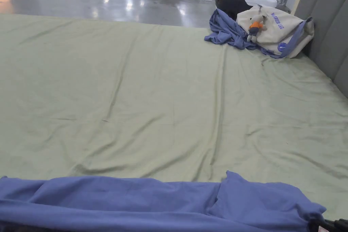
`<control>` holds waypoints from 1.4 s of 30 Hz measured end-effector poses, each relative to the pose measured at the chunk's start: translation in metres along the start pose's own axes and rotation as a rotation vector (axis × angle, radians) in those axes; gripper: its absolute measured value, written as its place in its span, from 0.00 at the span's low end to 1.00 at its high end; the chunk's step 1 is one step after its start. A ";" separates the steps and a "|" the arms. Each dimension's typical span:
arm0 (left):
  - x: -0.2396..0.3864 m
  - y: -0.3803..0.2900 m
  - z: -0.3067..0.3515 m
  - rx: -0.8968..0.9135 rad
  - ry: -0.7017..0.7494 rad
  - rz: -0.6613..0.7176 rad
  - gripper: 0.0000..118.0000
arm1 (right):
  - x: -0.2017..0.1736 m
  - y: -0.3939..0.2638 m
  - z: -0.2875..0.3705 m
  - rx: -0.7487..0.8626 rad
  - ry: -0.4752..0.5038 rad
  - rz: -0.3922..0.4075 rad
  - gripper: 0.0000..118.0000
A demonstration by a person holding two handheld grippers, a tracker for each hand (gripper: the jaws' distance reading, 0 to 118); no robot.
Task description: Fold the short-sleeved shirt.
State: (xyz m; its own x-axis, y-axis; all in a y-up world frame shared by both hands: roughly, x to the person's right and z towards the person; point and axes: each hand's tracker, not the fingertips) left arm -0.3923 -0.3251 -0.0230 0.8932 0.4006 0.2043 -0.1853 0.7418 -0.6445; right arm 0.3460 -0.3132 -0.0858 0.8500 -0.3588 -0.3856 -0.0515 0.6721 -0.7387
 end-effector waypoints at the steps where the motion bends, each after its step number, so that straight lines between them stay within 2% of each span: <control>1: 0.008 0.000 0.000 0.000 0.005 -0.004 0.04 | 0.001 -0.002 -0.002 -0.006 -0.008 0.000 0.06; 7: 0.016 -0.001 -0.017 -0.033 0.061 -0.041 0.06 | 0.001 -0.006 -0.019 -0.054 -0.050 0.024 0.07; 8: 0.017 0.000 -0.018 -0.032 0.064 -0.040 0.14 | 0.000 -0.006 -0.021 -0.065 -0.066 0.036 0.07; 10: 0.021 0.001 -0.019 -0.030 0.087 -0.057 0.67 | -0.006 -0.007 -0.018 -0.065 -0.100 0.064 0.20; 11: 0.023 0.001 -0.019 -0.030 0.105 -0.050 0.72 | -0.008 -0.006 -0.015 -0.059 -0.116 0.067 0.30; 12: 0.027 0.002 -0.014 -0.009 0.125 -0.052 0.72 | -0.011 -0.004 -0.010 -0.050 -0.137 0.068 0.42; 14: 0.039 0.010 0.000 0.086 0.198 -0.077 0.72 | -0.025 0.004 0.009 0.043 -0.176 0.091 0.45; 16: 0.067 0.024 0.020 0.202 0.240 -0.157 0.72 | -0.052 0.023 0.030 0.172 -0.231 0.167 0.49; 17: 0.078 0.031 0.029 0.263 0.275 -0.211 0.72 | -0.072 0.033 0.040 0.268 -0.301 0.254 0.49; 18: 0.098 0.037 0.038 0.328 0.305 -0.254 0.72 | -0.096 0.039 0.049 0.367 -0.414 0.369 0.49; 20: 0.130 0.045 0.048 0.434 0.309 -0.330 0.72 | -0.136 0.040 0.053 0.604 -0.635 0.512 0.49; 21: 0.137 0.044 0.048 0.481 0.354 -0.375 0.72 | -0.152 0.036 0.051 0.724 -0.737 0.528 0.49; 22: 0.150 0.041 0.046 0.525 0.427 -0.408 0.72 | -0.162 0.032 0.049 0.802 -0.791 0.520 0.49; 23: 0.161 0.038 0.042 0.565 0.529 -0.408 0.72 | -0.169 0.027 0.047 0.854 -0.785 0.510 0.49; 24: 0.168 0.035 0.039 0.573 0.562 -0.398 0.72 | -0.173 0.023 0.044 0.887 -0.749 0.484 0.49; 25: 0.161 0.030 0.038 0.559 0.524 -0.390 0.72 | -0.170 0.018 0.040 0.874 -0.703 0.416 0.49; 26: 0.159 0.027 0.037 0.538 0.414 -0.322 0.68 | -0.170 0.017 0.035 0.814 -0.656 0.349 0.48; 27: 0.156 0.020 0.038 0.574 0.342 -0.262 0.39 | -0.169 0.017 0.029 0.742 -0.610 0.303 0.40; 28: 0.149 0.014 0.037 0.608 0.326 -0.228 0.00 | -0.166 0.013 0.023 0.717 -0.593 0.298 0.18; 29: 0.146 0.002 0.029 0.649 0.407 -0.237 0.00 | -0.159 0.003 0.025 0.736 -0.601 0.304 0.02; 32: 0.140 0.002 0.026 0.558 0.376 -0.286 0.00 | -0.144 -0.010 0.037 0.686 -0.489 0.311 0.02; 34: 0.130 0.001 0.034 0.528 0.346 -0.310 0.00 | -0.152 -0.003 0.024 0.696 -0.506 0.301 0.02; 36: 0.125 -0.002 0.031 0.497 0.380 -0.322 0.00 | -0.149 -0.004 0.029 0.701 -0.498 0.306 0.02; 42: 0.113 0.009 0.035 0.449 0.361 -0.254 0.00 | -0.155 0.011 0.018 0.676 -0.448 0.280 0.02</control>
State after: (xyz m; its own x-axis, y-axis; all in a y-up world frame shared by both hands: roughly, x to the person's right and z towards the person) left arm -0.3076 -0.2545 0.0200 0.9994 0.0337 -0.0021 -0.0333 0.9748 -0.2208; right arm 0.2230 -0.2384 -0.0238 0.9869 0.0718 -0.1444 -0.0876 0.9905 -0.1060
